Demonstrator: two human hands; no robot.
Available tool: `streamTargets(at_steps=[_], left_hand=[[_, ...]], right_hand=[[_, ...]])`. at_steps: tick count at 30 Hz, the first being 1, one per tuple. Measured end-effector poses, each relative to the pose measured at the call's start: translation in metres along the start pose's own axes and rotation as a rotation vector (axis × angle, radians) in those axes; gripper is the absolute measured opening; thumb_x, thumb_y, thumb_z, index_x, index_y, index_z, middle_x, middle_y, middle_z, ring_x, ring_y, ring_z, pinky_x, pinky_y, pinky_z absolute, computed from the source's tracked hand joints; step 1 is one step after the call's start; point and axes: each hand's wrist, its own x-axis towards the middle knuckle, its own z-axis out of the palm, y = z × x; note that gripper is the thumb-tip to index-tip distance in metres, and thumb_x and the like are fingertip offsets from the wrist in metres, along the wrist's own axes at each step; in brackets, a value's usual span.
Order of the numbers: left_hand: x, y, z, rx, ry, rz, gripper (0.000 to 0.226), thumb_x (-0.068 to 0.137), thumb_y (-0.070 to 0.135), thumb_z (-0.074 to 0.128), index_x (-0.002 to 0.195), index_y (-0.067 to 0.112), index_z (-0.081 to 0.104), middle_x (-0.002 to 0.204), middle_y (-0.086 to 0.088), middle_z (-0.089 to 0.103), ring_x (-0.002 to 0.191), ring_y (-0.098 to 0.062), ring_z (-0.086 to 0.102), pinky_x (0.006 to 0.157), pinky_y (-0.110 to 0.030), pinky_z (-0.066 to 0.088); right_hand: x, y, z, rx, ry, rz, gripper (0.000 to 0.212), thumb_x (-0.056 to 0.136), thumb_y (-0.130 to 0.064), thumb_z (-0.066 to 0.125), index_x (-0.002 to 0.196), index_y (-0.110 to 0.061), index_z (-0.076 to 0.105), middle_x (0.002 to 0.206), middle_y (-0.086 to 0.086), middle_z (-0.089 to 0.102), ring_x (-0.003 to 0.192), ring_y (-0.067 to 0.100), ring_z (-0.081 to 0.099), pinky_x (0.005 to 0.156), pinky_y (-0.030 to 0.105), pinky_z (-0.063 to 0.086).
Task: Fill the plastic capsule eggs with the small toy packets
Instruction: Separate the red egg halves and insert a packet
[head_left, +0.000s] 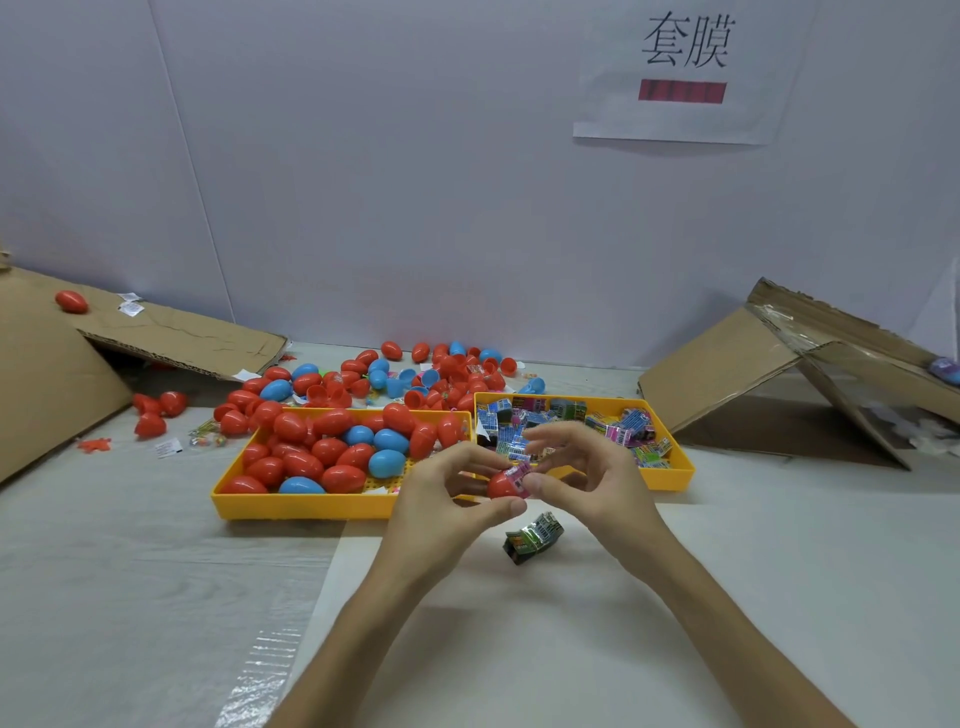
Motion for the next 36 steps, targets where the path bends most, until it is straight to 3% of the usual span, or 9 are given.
streamTargets(at_steps=[2, 5, 8, 11, 17, 23, 26, 30, 36], left_hand=[[0.000, 0.002, -0.002, -0.049, 0.015, -0.032, 0.029, 0.072, 0.028, 0.089, 0.096, 0.029, 0.073, 0.092, 0.016, 0.075, 0.086, -0.004, 0.071, 0.065, -0.016, 0.054], [0.001, 0.005, -0.005, -0.181, 0.046, -0.095, 0.038, 0.064, 0.039, 0.085, 0.098, 0.025, 0.074, 0.094, 0.011, 0.077, 0.087, -0.006, 0.071, 0.067, -0.015, 0.053], [0.001, 0.006, -0.007, -0.344, 0.050, -0.159, 0.045, 0.062, 0.033, 0.084, 0.103, 0.017, 0.073, 0.097, 0.003, 0.078, 0.089, -0.009, 0.073, 0.072, -0.019, 0.056], [0.001, 0.006, -0.008, -0.509, 0.050, -0.218, 0.054, 0.061, 0.028, 0.085, 0.109, 0.008, 0.071, 0.105, -0.009, 0.076, 0.099, -0.020, 0.072, 0.084, -0.030, 0.058], [-0.001, 0.009, -0.007, -0.860, -0.022, -0.314, 0.039, 0.067, 0.010, 0.081, 0.104, 0.003, 0.071, 0.101, -0.015, 0.074, 0.095, -0.024, 0.074, 0.074, -0.025, 0.060], [-0.002, 0.011, -0.003, -0.934, -0.063, -0.372, 0.035, 0.073, 0.007, 0.078, 0.106, 0.001, 0.069, 0.115, -0.021, 0.072, 0.106, -0.029, 0.072, 0.078, -0.027, 0.060], [-0.003, 0.014, -0.003, -0.974, -0.094, -0.357, 0.033, 0.083, 0.016, 0.073, 0.113, 0.001, 0.071, 0.118, -0.019, 0.072, 0.109, -0.028, 0.071, 0.084, -0.029, 0.060], [-0.004, 0.017, -0.004, -0.970, -0.124, -0.367, 0.042, 0.087, 0.024, 0.069, 0.121, 0.001, 0.067, 0.119, -0.019, 0.072, 0.109, -0.026, 0.071, 0.087, -0.029, 0.060], [-0.004, 0.017, -0.005, -0.945, -0.135, -0.388, 0.022, 0.085, 0.024, 0.070, 0.101, 0.013, 0.080, 0.118, -0.017, 0.073, 0.109, -0.025, 0.072, 0.080, -0.026, 0.060]], right_hand=[[-0.001, 0.000, 0.002, 0.030, 0.075, -0.028, 0.033, 0.080, -0.021, 0.079, 0.111, -0.027, 0.070, 0.101, -0.006, 0.070, 0.089, 0.015, 0.069, 0.074, 0.033, 0.059], [-0.004, 0.001, 0.005, -0.024, 0.210, -0.158, 0.021, 0.080, -0.015, 0.070, 0.101, -0.018, 0.067, 0.091, -0.002, 0.068, 0.082, 0.017, 0.066, 0.070, 0.024, 0.053], [-0.008, 0.003, 0.010, -0.192, 0.236, -0.314, 0.017, 0.079, -0.010, 0.071, 0.094, -0.016, 0.065, 0.085, -0.005, 0.066, 0.074, 0.018, 0.065, 0.063, 0.025, 0.052], [-0.010, 0.005, 0.015, -0.295, 0.181, -0.423, 0.025, 0.078, -0.015, 0.079, 0.099, -0.016, 0.065, 0.092, -0.008, 0.064, 0.077, 0.015, 0.066, 0.064, 0.028, 0.053], [-0.011, 0.008, 0.026, -0.416, 0.184, -0.566, 0.040, 0.078, -0.021, 0.088, 0.110, -0.013, 0.064, 0.102, -0.006, 0.063, 0.090, 0.005, 0.061, 0.077, 0.016, 0.050], [-0.013, 0.008, 0.027, -0.399, 0.240, -0.581, 0.032, 0.082, -0.017, 0.082, 0.109, -0.012, 0.065, 0.098, -0.004, 0.067, 0.089, 0.008, 0.065, 0.079, 0.015, 0.049], [-0.012, 0.009, 0.028, -0.395, 0.252, -0.567, 0.032, 0.081, -0.013, 0.083, 0.109, -0.009, 0.067, 0.098, -0.003, 0.069, 0.089, 0.004, 0.066, 0.079, 0.013, 0.049], [-0.012, 0.008, 0.028, -0.383, 0.268, -0.567, 0.031, 0.083, -0.023, 0.079, 0.110, -0.013, 0.067, 0.100, -0.004, 0.070, 0.088, 0.003, 0.066, 0.079, 0.011, 0.048], [-0.014, 0.009, 0.029, -0.382, 0.305, -0.550, 0.031, 0.084, -0.028, 0.076, 0.106, -0.008, 0.071, 0.105, -0.007, 0.069, 0.092, 0.000, 0.067, 0.081, 0.010, 0.049]])
